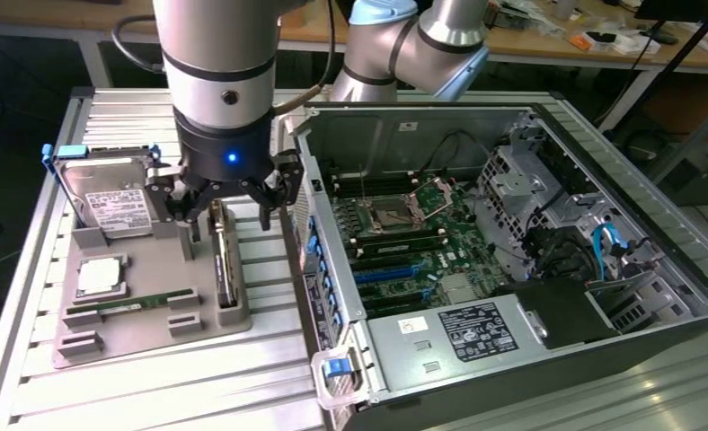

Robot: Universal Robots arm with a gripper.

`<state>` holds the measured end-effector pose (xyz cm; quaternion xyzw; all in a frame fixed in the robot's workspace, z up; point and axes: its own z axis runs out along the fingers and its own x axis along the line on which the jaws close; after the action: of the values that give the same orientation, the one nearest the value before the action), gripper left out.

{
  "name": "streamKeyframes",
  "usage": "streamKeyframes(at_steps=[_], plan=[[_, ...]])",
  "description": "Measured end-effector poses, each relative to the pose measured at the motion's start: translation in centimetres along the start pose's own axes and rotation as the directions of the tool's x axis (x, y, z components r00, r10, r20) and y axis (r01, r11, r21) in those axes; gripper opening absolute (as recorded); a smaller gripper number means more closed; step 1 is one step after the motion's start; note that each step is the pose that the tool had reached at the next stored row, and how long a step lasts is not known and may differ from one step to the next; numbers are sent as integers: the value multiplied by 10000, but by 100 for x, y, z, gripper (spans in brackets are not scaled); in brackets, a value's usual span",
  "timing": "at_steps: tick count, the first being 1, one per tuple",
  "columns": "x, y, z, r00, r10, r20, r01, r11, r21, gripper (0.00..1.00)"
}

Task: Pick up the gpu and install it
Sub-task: 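Pick up the gpu and move the gpu toward the slot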

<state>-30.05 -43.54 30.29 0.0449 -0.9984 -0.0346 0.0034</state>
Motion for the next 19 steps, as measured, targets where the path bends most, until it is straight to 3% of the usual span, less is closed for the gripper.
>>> streamKeyframes(at_steps=[12, 19], plan=[[-1, -15, 218, 10000, 0, 1, 0, 10000, 4, 78], [40, -20, 338, 10000, -1, 1, 1, 10000, -31, 78]])
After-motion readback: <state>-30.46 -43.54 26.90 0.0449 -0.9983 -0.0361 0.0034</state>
